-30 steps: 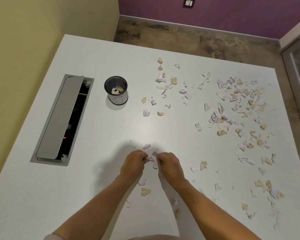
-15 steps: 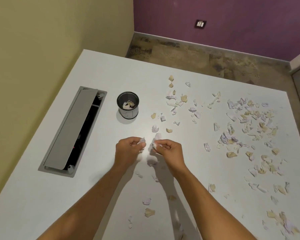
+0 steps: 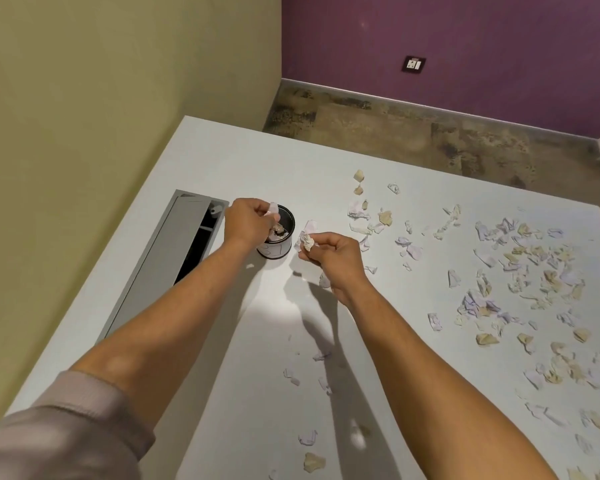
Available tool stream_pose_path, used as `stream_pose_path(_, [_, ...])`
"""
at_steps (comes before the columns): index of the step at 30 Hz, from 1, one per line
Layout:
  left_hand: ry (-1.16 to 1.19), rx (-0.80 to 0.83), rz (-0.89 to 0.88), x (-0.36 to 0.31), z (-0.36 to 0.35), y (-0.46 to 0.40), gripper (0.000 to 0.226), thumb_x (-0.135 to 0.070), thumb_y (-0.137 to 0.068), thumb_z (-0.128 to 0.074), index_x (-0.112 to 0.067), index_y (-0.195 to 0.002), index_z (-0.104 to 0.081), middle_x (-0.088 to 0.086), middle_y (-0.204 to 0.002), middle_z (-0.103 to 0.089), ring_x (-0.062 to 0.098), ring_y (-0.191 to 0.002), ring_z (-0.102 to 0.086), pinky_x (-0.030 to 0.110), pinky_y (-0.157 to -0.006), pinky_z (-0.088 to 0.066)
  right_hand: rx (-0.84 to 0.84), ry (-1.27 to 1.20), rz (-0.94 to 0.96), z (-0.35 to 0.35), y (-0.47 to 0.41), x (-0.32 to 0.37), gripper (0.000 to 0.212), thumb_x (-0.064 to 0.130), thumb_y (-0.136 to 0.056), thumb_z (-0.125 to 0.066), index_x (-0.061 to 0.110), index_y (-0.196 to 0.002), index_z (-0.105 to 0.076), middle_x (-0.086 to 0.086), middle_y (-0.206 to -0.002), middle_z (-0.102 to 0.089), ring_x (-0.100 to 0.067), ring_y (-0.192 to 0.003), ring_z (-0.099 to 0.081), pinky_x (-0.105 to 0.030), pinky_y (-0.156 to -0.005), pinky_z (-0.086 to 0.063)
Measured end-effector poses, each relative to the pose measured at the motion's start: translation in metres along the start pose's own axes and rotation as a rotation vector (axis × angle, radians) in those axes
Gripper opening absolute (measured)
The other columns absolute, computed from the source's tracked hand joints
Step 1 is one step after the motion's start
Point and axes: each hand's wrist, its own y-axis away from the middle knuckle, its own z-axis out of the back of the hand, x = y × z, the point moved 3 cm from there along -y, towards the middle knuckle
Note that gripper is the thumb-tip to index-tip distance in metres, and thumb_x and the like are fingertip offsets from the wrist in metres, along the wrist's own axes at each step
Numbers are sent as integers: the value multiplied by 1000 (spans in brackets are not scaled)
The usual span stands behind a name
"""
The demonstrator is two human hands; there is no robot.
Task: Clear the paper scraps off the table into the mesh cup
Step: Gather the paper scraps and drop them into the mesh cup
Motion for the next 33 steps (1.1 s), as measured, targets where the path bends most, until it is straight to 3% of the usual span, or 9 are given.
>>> stream_pose_path(6, [-145,15,-74,-1,6,-9,17,-9,-90,-63,-8,-101,-76,7,-100,-74,23,-98,-68,30,-92,-53,-5,117,23,-13,-21,10,19,-5,-78,-73,14,-73,-71,-10,-74,-73,-24,-69,-72,-31,-73,-59])
stream_pose_path(11, [-137,-79,-93,14,16,11,19,-5,-90,-59,-12,-97,-75,3,-89,-72,14,-79,-62,18,-74,-43,-29,352,57,-36,-40,27,20,2,-74,-76,21,-67,-71,-11,-77,-74,-28,-76,-73,-45,-82,-59])
stream_pose_path(14, [-94,-80,-60,33,14,31,20,-4,-90,-58,-13,-96,-74,0,-83,-68,16,-78,-63,21,-76,-46,-2,458,73,-49,-47,32,11,8,-76,-78,17,-73,-74,-4,-73,-72,-21,-73,-73,-38,-81,-59])
stream_pose_path(18, [-59,-66,-104,56,7,59,19,0,-87,-58,-8,-93,-74,0,-79,-68,17,-76,-61,20,-72,-43,49,698,155,-59,-48,37,16,15,-84,-72,15,-100,-75,-5,-101,-71,-14,-91,-62,-19,-77,-45])
stream_pose_path(21, [-64,-54,-136,72,-3,80,18,3,-86,-60,-5,-90,-75,2,-86,-72,15,-80,-62,15,-73,-41,100,800,211,-62,-46,38,25,12,-90,-65,15,-114,-71,-6,-120,-67,-17,-104,-60,-14,-81,-39])
stream_pose_path(25, [-113,53,-142,91,-19,99,19,2,-87,-57,-5,-93,-74,5,-97,-73,18,-88,-66,29,-85,-50,88,808,239,-57,-41,39,37,-2,-92,-46,15,-115,-71,-8,-118,-67,-29,-105,-65,-29,-96,-49])
stream_pose_path(27, [-143,80,-149,101,-25,105,17,0,-89,-58,-7,-95,-73,4,-98,-72,21,-89,-68,34,-86,-52,44,751,269,-51,-38,38,41,-8,-88,-43,12,-109,-72,-6,-104,-69,-30,-100,-66,-39,-94,-53])
stream_pose_path(30, [-200,100,-224,117,-34,116,17,-5,-91,-60,-7,-105,-71,7,-111,-69,25,-105,-65,38,-98,-48,-42,673,323,-34,-31,31,40,-10,-85,-44,11,-102,-74,-3,-96,-71,-21,-96,-67,-41,-87,-56])
stream_pose_path(33, [-305,199,-273,134,-47,128,33,-20,-98,-53,-12,-129,-61,4,-142,-52,20,-137,-42,30,-115,-28,-112,777,339,-4,-21,12,46,-11,-81,-43,13,-108,-71,-5,-105,-72,-17,-97,-65,-28,-90,-51])
